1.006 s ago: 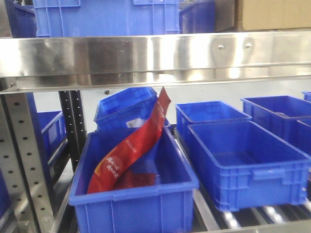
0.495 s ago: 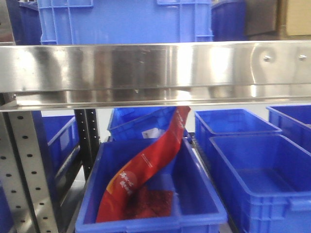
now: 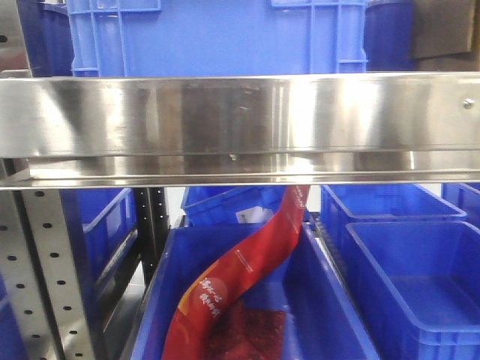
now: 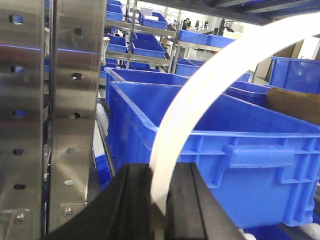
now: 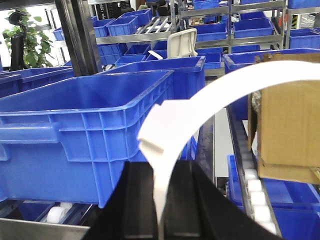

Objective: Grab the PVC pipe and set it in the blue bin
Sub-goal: 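Position both grippers with the bracket above an open blue bin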

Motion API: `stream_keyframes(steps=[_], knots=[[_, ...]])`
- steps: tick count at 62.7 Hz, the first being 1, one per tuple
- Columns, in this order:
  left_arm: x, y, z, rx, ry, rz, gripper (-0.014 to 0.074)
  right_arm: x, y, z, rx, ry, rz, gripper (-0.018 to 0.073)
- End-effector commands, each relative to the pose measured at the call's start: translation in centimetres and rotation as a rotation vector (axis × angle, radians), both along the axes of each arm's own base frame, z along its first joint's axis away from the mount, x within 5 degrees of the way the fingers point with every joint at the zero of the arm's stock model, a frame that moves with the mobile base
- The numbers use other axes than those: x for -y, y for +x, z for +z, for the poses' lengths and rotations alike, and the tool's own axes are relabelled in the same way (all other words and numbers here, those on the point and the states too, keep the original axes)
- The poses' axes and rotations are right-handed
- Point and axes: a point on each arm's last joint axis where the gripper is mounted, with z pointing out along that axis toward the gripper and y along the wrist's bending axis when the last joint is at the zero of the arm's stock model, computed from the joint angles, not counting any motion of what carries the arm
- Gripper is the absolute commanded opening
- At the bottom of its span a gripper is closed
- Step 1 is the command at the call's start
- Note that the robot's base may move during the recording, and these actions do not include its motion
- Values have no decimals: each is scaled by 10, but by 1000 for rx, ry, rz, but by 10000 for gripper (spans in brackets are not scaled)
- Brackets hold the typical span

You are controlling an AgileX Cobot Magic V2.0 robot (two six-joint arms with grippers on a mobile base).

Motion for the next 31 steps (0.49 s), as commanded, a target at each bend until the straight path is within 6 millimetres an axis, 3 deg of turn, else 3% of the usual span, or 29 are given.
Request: stream_keyframes(steps=[1,31], knots=[[0,-1,3,26,-12,-5,-111,0,-1,3,36,-12,4,-169],[0,-1,3,26,-12,-5,-111,-1,-1,10,111,-1,17,-169]])
